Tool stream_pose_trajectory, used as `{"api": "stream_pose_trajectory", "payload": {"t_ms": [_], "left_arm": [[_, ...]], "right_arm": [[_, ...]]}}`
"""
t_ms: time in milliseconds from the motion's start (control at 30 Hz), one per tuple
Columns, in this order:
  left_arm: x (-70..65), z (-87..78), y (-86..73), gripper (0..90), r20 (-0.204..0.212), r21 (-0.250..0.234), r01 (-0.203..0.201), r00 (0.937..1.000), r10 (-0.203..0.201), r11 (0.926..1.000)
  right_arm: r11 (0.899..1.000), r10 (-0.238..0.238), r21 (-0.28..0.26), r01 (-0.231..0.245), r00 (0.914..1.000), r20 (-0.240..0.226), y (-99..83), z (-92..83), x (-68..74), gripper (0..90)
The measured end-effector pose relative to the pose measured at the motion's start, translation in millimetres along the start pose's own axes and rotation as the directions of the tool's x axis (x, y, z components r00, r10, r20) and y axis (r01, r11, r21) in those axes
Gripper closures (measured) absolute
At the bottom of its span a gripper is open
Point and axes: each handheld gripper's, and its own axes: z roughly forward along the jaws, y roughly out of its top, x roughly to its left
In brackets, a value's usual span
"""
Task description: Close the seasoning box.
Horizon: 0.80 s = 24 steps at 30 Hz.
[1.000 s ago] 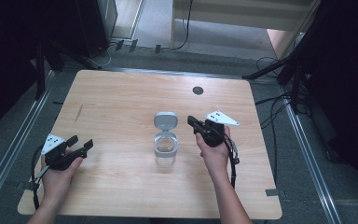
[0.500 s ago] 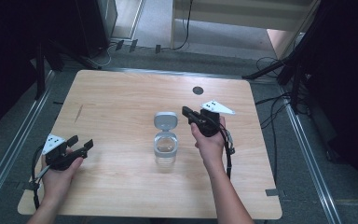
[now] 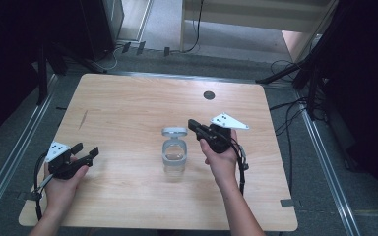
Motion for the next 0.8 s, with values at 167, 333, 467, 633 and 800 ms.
{"api": "stream_pose_trajectory", "payload": {"t_ms": [167, 333, 467, 633, 800], "left_arm": [[-0.2, 0.0, 0.1, 33.1, -0.004, 0.002, -0.002, 1.0000, 0.002, 1.0000], [-0.6, 0.1, 0.0, 33.2, -0.008, 0.001, -0.007, 0.9999, 0.007, 1.0000], [-0.5, 0.0, -0.2, 33.2, -0.004, -0.001, -0.006, 1.0000, 0.006, 1.0000], [-0.7, 0.0, -0.1, 33.2, -0.005, 0.001, -0.008, 1.0000, 0.008, 1.0000], [-1.3, 0.1, -0.2, 33.2, -0.007, 0.001, -0.010, 0.9999, 0.010, 0.9999]], "right_arm": [[1.000, 0.010, -0.014, -0.009, 0.9997, 0.021, -4.1, -10.6, -8.2, 89.2], [0.999, -0.009, -0.037, 0.011, 0.9983, 0.058, -12.7, -21.8, -15.9, 67.7], [0.999, -0.012, -0.046, 0.019, 0.9879, 0.155, -22.4, -32.5, -23.4, 26.9], [1.000, -0.013, -0.013, 0.016, 0.9742, 0.225, -38.8, -47.9, -36.0, 14.6], [1.000, -0.001, -0.005, 0.003, 0.9597, 0.281, -55.9, -69.1, -52.1, 14.7]]}}
